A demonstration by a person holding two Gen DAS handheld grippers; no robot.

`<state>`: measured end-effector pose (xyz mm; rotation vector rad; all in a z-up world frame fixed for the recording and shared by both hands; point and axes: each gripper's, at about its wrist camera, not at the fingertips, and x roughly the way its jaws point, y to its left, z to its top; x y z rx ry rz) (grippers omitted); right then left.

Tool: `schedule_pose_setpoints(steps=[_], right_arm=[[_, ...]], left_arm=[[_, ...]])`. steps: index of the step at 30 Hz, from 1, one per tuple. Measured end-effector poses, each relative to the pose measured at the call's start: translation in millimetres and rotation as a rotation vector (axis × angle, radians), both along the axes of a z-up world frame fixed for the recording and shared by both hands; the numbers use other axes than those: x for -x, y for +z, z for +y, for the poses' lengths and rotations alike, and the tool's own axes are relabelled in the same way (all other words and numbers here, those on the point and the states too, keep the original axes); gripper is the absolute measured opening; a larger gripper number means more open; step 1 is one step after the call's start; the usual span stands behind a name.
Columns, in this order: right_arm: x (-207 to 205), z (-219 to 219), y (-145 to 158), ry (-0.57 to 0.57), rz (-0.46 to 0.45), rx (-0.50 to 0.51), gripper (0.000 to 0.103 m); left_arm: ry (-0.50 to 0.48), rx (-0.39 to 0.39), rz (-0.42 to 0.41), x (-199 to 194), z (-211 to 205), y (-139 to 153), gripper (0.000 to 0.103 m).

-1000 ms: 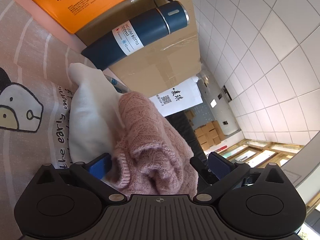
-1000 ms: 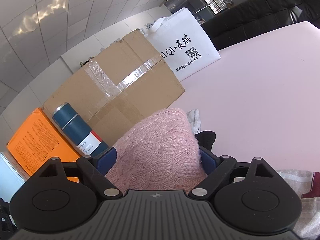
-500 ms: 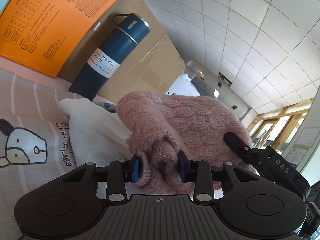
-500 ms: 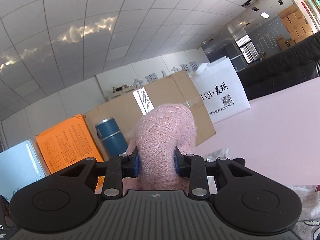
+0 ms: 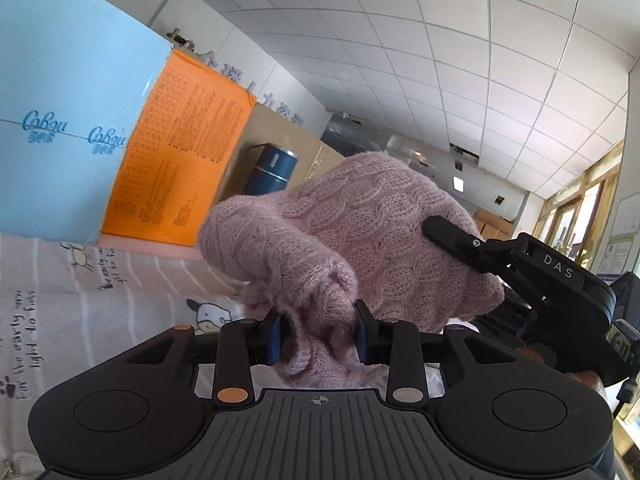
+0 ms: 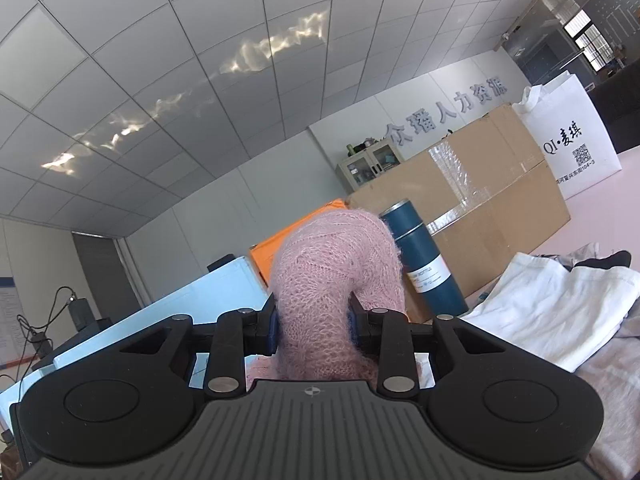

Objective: Fold clothes
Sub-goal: 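Carry the pink sweater with both grippers onto the striped sheet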

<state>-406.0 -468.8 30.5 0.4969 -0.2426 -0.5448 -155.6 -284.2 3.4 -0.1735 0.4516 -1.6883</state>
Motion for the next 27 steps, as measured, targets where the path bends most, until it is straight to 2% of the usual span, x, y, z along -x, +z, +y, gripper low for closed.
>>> schedule_pose_setpoints(steps=[5,8,16,18,21,24,27], right_arm=[[-32,50,4,0.169,0.056,-0.027,0.029],[-56,78,4,0.266,0.104,-0.058,0.029],[-129,159,-22,0.557,0.243,-0.169,0.029],[-149,175,-27,0.618,0.292,-0.177,0.029],[-169,189,-29,0.642,0.361,-0.156,0.029],[-180,185,-32,0.606,0.424,-0.141,0.03],[-181,175,-37,0.565,0.462,-0.136,0.032]], left_arm=[[0.122,-0.01,-0.123,-15,87,8,0.031],[0.198,-0.051,-0.199,-20,135,9,0.03],[0.451,-0.185,-0.307,-36,244,21,0.029],[0.483,-0.226,-0.316,-41,256,18,0.029],[0.497,-0.27,-0.319,-49,257,5,0.029],[0.478,-0.27,-0.29,-57,246,-7,0.03],[0.431,-0.246,-0.31,-60,233,-9,0.03]])
